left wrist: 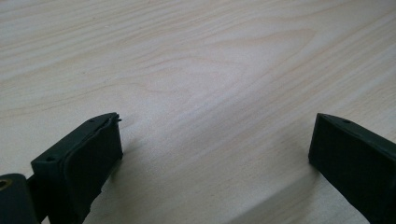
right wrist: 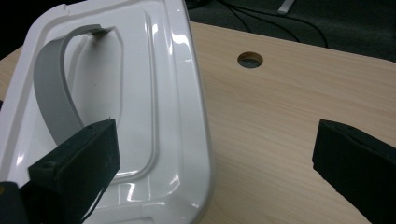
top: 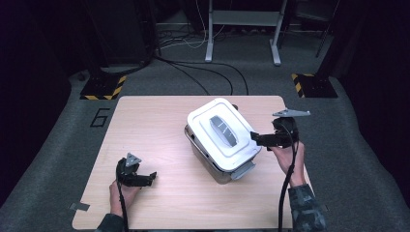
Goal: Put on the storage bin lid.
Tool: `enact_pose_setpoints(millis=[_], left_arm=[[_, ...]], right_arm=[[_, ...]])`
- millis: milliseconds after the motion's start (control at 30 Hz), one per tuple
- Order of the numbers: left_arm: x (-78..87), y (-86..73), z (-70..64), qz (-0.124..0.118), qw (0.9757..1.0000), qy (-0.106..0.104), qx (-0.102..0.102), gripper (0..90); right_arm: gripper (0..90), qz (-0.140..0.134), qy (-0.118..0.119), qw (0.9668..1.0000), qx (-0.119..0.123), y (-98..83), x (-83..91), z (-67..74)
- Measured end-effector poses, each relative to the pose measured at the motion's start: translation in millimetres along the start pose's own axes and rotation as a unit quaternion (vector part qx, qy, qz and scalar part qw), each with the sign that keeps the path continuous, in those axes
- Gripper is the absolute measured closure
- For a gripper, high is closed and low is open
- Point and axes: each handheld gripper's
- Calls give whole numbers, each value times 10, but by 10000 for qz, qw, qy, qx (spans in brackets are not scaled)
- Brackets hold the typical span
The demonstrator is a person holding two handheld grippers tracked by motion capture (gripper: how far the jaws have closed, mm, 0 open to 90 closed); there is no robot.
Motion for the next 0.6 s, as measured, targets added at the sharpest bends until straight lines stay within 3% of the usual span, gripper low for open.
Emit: enact_pose_setpoints(millis=[300,600], left_arm=[[0,0,0,0,10000,-1,-4,24],[0,0,0,-1,10000,-1,-2,24]], right_arm=[[2,-134,-233,9994,-223,-257,225,-172],[3,-64,-421,9979,-489,-579,279,-316]])
Point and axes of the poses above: each handheld gripper's, and its own axes: x roughly backward along the jaws, y roughly out of its top, z roughly to its left, and after that the axes turned 14 degrees about y, right-handed
